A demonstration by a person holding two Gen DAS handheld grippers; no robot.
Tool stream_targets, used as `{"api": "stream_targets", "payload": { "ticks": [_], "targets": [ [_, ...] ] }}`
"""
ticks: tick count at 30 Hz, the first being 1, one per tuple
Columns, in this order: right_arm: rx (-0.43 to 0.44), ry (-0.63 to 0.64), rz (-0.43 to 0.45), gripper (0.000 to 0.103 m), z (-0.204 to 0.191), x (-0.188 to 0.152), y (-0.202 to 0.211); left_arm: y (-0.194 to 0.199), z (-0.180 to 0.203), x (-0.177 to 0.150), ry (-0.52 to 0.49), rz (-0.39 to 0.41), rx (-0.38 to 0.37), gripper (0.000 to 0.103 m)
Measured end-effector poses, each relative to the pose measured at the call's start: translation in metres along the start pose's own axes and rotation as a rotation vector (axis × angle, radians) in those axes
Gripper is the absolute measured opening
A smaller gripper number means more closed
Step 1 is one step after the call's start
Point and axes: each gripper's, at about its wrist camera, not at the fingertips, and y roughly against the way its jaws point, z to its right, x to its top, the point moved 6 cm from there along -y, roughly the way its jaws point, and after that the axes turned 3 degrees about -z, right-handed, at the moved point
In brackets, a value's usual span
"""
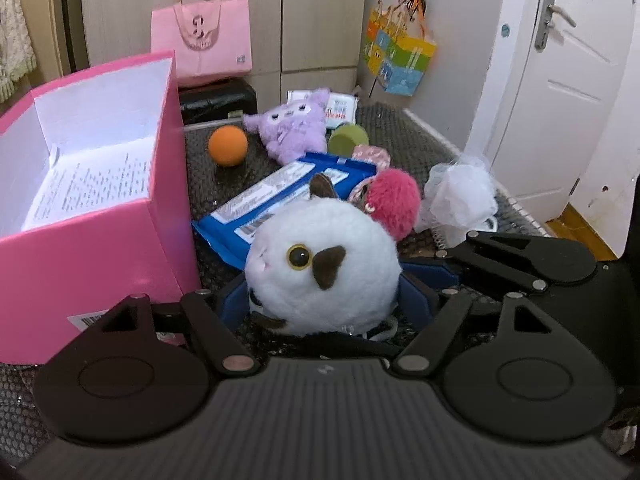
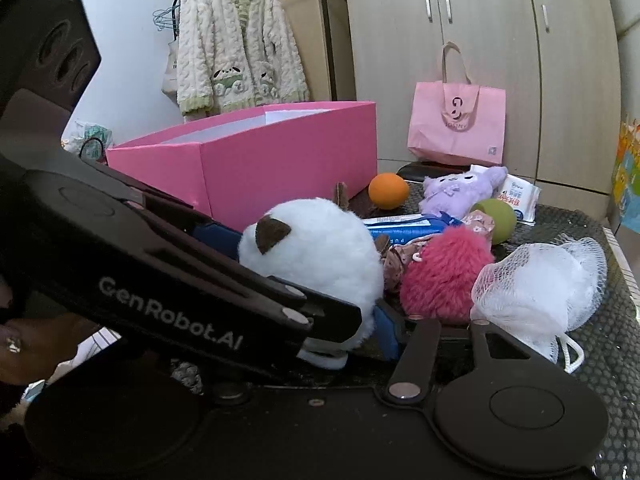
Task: Organize soft objects
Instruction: 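Lift the white plush with the left tool and carry it over the pink box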
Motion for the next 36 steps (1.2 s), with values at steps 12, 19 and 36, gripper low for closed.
{"api": "stream_targets", "payload": {
  "ticks": [12,19,36],
  "targets": [
    [0.027,-0.051,-0.086,0.062,-0.027,0.009,0.015,0.032,-0.011,-0.011,0.058,-0.074,-0.045,0.076],
    [0.082,-0.087,-0.190,0.062,-0.049,0.017,0.013,0.048,-0.032,-0.017,0.119,-0.138,-0.060,0.076],
    [0.317,-0.012,-0.295,0.061,-0.121,0.075,0.004,0.122,-0.103,-0.010,0.242,-0.246,-0.066,0.077]
  ]
}}
